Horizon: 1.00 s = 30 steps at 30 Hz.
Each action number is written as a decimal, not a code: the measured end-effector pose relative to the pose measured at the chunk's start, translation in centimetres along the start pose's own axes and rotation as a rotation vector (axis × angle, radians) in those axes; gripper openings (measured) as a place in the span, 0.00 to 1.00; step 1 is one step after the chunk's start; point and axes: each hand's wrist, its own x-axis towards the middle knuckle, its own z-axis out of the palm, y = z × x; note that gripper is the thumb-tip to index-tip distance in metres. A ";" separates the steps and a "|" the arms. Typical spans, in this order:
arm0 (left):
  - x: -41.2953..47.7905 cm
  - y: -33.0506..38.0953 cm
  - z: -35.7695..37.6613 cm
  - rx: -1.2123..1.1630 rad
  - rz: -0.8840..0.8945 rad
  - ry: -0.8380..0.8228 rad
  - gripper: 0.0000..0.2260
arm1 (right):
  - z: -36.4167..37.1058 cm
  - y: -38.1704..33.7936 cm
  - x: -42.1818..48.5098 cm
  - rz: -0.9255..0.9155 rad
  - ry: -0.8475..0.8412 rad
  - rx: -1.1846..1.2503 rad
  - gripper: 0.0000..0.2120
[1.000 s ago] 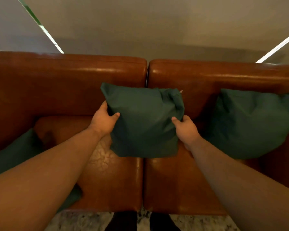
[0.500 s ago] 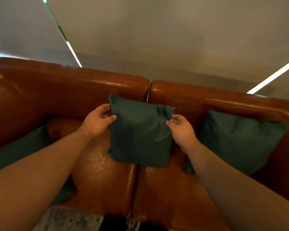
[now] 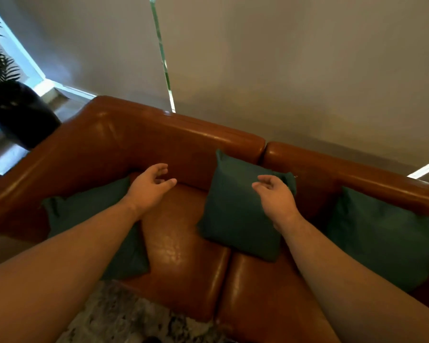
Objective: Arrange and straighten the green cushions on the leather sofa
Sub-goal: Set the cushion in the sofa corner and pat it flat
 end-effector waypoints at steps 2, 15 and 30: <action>-1.3 -1.6 -2.8 -0.035 -0.002 0.011 0.29 | 2.3 -1.1 -1.9 -0.029 -0.012 -0.007 0.11; -9.0 -18.9 -27.0 -0.047 -0.113 0.168 0.31 | 26.4 -6.1 -16.1 -0.065 -0.170 -0.025 0.14; -7.3 -29.8 -30.2 -0.196 -0.464 0.295 0.34 | 39.7 -5.1 -12.8 -0.033 -0.425 -0.264 0.15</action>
